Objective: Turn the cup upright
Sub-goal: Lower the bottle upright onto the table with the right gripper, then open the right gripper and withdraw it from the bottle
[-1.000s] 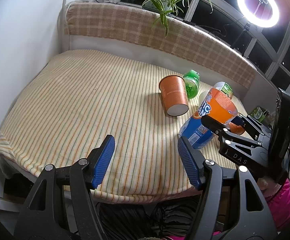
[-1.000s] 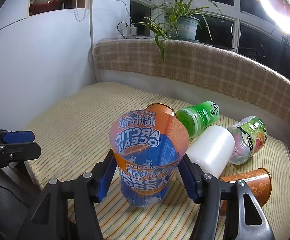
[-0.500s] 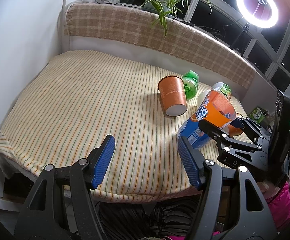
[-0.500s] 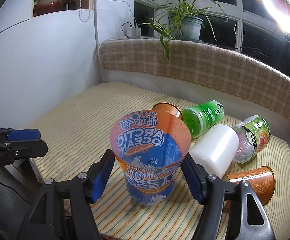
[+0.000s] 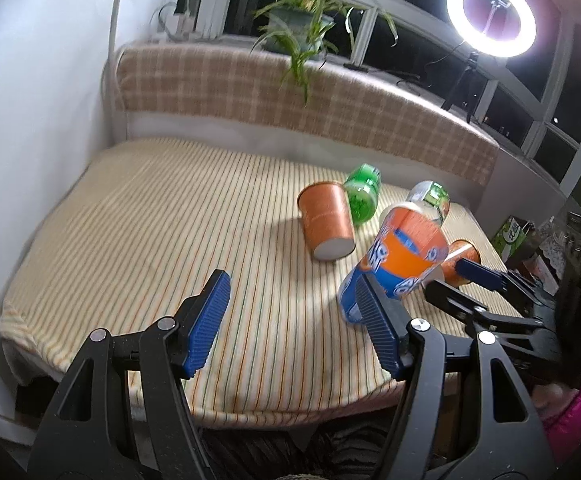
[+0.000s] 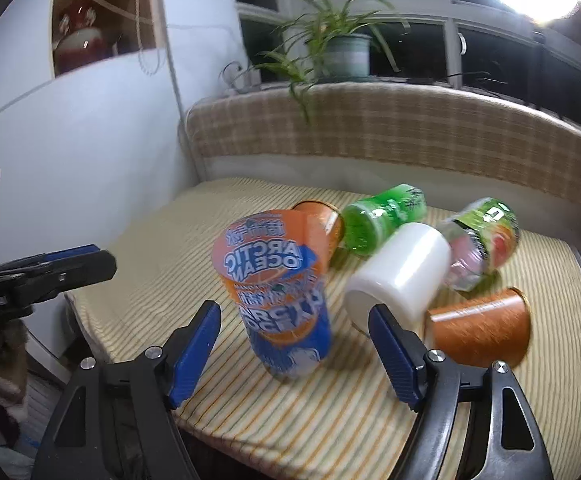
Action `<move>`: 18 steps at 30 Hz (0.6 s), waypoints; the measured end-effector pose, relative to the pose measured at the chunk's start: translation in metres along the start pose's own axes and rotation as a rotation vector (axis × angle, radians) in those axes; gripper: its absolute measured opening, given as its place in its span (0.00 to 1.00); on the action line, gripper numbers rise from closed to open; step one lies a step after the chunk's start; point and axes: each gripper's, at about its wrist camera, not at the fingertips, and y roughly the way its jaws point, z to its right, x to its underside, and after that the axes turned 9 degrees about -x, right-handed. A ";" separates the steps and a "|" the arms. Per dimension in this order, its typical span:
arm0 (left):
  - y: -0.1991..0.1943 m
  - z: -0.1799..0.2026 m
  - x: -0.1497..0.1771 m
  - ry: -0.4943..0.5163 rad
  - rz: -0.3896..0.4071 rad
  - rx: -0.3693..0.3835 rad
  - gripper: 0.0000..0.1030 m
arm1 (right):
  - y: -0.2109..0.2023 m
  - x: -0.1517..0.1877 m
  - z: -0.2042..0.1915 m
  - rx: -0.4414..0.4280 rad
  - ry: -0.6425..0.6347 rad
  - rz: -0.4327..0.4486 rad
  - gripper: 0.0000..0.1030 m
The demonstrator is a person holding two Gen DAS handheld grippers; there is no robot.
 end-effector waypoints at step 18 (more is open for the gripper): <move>-0.042 0.031 -0.020 0.059 0.302 -0.031 0.91 | -0.086 -0.007 -0.001 0.272 0.083 0.261 0.99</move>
